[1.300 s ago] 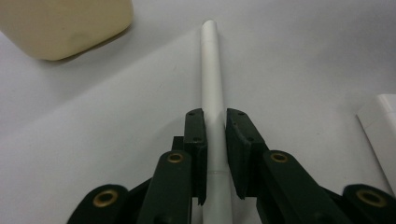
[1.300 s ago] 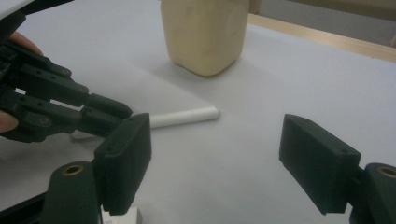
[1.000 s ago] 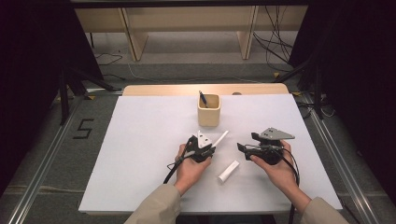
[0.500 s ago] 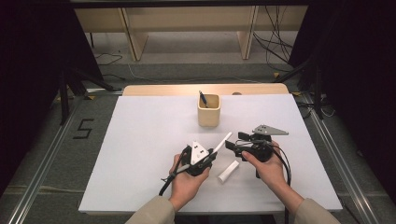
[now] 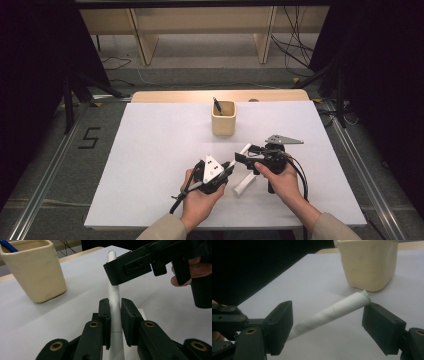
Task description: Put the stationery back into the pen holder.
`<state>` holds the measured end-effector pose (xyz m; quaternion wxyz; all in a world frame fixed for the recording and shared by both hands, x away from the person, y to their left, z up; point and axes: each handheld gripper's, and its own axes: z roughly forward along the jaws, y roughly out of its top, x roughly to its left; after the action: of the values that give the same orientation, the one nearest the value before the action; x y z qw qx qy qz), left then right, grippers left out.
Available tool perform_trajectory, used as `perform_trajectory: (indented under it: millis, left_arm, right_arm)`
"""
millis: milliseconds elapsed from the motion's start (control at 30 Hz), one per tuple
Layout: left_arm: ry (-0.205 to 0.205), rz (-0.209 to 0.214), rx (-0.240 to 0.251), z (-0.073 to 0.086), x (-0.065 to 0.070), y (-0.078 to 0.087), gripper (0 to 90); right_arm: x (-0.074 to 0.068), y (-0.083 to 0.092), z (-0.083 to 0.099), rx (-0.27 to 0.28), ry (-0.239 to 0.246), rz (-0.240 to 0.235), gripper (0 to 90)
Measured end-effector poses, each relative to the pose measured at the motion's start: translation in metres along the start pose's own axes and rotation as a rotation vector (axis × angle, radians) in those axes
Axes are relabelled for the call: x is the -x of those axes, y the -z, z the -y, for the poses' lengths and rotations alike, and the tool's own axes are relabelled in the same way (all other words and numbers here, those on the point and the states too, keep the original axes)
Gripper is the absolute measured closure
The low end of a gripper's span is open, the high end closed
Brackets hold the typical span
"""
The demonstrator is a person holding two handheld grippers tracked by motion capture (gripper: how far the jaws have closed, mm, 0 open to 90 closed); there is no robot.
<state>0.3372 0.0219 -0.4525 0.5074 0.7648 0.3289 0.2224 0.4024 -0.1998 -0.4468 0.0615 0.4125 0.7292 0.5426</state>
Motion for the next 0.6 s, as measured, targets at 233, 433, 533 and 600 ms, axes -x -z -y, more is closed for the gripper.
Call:
perform_trajectory:
  millis: [233, 433, 533, 600]
  left_arm:
    - [-0.008, 0.003, 0.007, -0.0002, 0.0012, 0.0019, 78.5]
    - [-0.006, 0.007, 0.017, -0.0004, 0.0022, 0.0019, 78.5]
    - [-0.009, 0.010, 0.015, -0.0003, 0.0023, 0.0013, 78.4]
    - [-0.011, 0.008, 0.017, -0.0001, 0.0021, 0.0011, 78.4]
  right_arm:
    - [-0.0009, -0.0039, 0.0011, -0.007, -0.022, -0.034, 30.1]
    - [-0.0016, -0.0045, 0.0009, 0.001, -0.047, -0.064, 41.7]
    - [-0.0016, -0.0049, 0.0010, 0.004, -0.048, -0.069, 45.2]
    - [-0.0016, -0.0044, 0.0008, 0.010, -0.047, -0.066, 48.2]
